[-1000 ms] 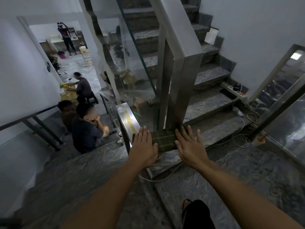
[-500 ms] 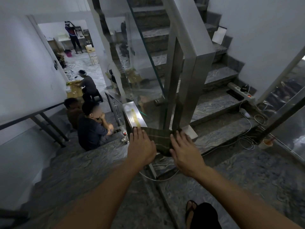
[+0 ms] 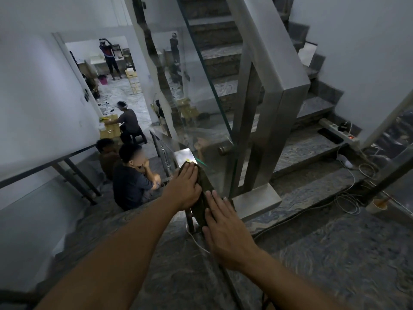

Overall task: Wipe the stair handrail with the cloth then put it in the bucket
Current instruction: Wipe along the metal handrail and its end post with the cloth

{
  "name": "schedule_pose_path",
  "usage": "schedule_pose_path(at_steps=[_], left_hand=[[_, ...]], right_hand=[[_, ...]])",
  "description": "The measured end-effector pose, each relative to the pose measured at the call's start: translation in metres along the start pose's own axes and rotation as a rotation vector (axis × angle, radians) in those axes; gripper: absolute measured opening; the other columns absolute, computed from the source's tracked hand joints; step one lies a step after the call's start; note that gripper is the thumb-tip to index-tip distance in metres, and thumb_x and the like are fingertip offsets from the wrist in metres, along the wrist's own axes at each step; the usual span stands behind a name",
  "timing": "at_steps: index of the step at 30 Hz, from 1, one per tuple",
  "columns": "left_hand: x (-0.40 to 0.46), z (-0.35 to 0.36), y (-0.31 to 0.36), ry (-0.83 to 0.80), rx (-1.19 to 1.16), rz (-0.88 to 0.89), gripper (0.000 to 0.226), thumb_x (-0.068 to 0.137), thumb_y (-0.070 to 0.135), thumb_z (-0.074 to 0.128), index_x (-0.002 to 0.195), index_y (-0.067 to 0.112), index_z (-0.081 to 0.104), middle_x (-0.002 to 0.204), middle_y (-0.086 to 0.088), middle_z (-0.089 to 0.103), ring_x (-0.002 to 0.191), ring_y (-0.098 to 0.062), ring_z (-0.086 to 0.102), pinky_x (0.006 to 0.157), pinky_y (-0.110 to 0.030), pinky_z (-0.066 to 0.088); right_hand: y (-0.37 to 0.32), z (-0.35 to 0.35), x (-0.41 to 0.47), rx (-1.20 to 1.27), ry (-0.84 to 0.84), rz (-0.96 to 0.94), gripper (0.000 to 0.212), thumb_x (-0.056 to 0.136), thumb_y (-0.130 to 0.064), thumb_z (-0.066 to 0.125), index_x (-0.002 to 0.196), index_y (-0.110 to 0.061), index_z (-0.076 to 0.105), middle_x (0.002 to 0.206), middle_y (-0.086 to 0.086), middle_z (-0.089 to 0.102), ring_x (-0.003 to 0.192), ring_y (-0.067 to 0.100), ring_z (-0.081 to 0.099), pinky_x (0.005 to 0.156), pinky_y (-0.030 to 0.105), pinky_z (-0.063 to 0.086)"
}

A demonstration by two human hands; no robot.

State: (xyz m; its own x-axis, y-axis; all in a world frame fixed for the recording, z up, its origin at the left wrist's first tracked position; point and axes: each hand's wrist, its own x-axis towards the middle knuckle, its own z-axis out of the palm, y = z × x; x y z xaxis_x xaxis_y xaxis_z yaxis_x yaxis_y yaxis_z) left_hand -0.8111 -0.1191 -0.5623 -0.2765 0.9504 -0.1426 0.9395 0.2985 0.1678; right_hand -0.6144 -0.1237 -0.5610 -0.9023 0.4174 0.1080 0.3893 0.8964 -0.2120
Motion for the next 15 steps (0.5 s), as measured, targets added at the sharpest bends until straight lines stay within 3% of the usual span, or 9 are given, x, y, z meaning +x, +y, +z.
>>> schedule_pose_path(at_steps=[2, 4, 6, 8, 9, 12, 15], left_hand=[[0.006, 0.000, -0.005, 0.013, 0.042, 0.028, 0.061, 0.099, 0.032, 0.024, 0.150, 0.005, 0.004, 0.160, -0.013, 0.000, 0.148, -0.022, -0.004, 0.120, -0.038, 0.000], [0.015, -0.002, -0.012, 0.008, 0.083, 0.047, 0.062, 0.098, 0.033, 0.024, 0.150, 0.005, 0.005, 0.160, -0.014, 0.002, 0.148, -0.022, -0.002, 0.120, -0.038, 0.000], [0.025, -0.006, -0.018, -0.013, 0.108, 0.059, 0.062, 0.098, 0.033, 0.023, 0.150, 0.005, 0.004, 0.160, -0.014, 0.001, 0.148, -0.022, -0.003, 0.120, -0.038, 0.000], [0.034, -0.011, -0.023, -0.040, 0.103, 0.067, 0.062, 0.099, 0.033, 0.022, 0.150, 0.006, 0.002, 0.160, -0.013, -0.001, 0.148, -0.022, -0.004, 0.120, -0.039, -0.001], [0.039, -0.014, -0.026, -0.049, 0.101, 0.069, 0.061, 0.099, 0.033, 0.022, 0.150, 0.007, 0.001, 0.160, -0.013, -0.002, 0.148, -0.021, -0.005, 0.120, -0.038, -0.002], [0.054, -0.021, -0.034, -0.075, 0.103, 0.078, 0.061, 0.099, 0.033, 0.022, 0.150, 0.007, 0.001, 0.160, -0.012, -0.004, 0.148, -0.020, -0.006, 0.118, -0.035, -0.005], [0.070, -0.025, -0.042, -0.079, 0.092, 0.073, 0.060, 0.099, 0.033, 0.022, 0.150, 0.008, 0.002, 0.161, -0.013, -0.002, 0.148, -0.020, -0.005, 0.117, -0.034, -0.005]], right_hand=[[0.001, 0.004, 0.012, 0.113, 0.012, -0.032, 0.046, 0.097, -0.028, 0.035, 0.135, -0.003, 0.044, 0.156, 0.015, 0.023, 0.143, 0.025, 0.022, 0.113, 0.031, 0.000], [0.000, 0.010, 0.022, 0.212, 0.028, 0.006, 0.034, 0.095, -0.022, 0.043, 0.123, -0.005, 0.052, 0.151, 0.016, 0.033, 0.136, 0.026, 0.035, 0.118, 0.035, 0.013], [0.000, 0.019, 0.032, 0.292, 0.072, 0.066, 0.032, 0.091, -0.020, 0.049, 0.121, -0.007, 0.050, 0.150, 0.016, 0.034, 0.136, 0.027, 0.033, 0.118, 0.040, 0.020], [-0.004, 0.027, 0.043, 0.255, 0.048, 0.130, 0.054, 0.089, -0.019, 0.052, 0.139, -0.007, 0.035, 0.155, 0.017, 0.024, 0.143, 0.031, 0.020, 0.118, 0.039, 0.009], [-0.006, 0.032, 0.049, 0.195, 0.037, 0.149, 0.064, 0.086, -0.019, 0.057, 0.143, -0.006, 0.030, 0.154, 0.020, 0.024, 0.143, 0.035, 0.019, 0.116, 0.042, 0.011], [-0.010, 0.040, 0.066, 0.042, -0.053, 0.209, 0.082, 0.064, -0.025, 0.078, 0.135, 0.000, 0.044, 0.141, 0.026, 0.045, 0.131, 0.042, 0.041, 0.104, 0.049, 0.030], [-0.010, 0.035, 0.082, 0.029, -0.028, 0.232, 0.083, 0.063, -0.027, 0.078, 0.134, 0.002, 0.046, 0.142, 0.027, 0.043, 0.131, 0.042, 0.040, 0.104, 0.047, 0.024]])
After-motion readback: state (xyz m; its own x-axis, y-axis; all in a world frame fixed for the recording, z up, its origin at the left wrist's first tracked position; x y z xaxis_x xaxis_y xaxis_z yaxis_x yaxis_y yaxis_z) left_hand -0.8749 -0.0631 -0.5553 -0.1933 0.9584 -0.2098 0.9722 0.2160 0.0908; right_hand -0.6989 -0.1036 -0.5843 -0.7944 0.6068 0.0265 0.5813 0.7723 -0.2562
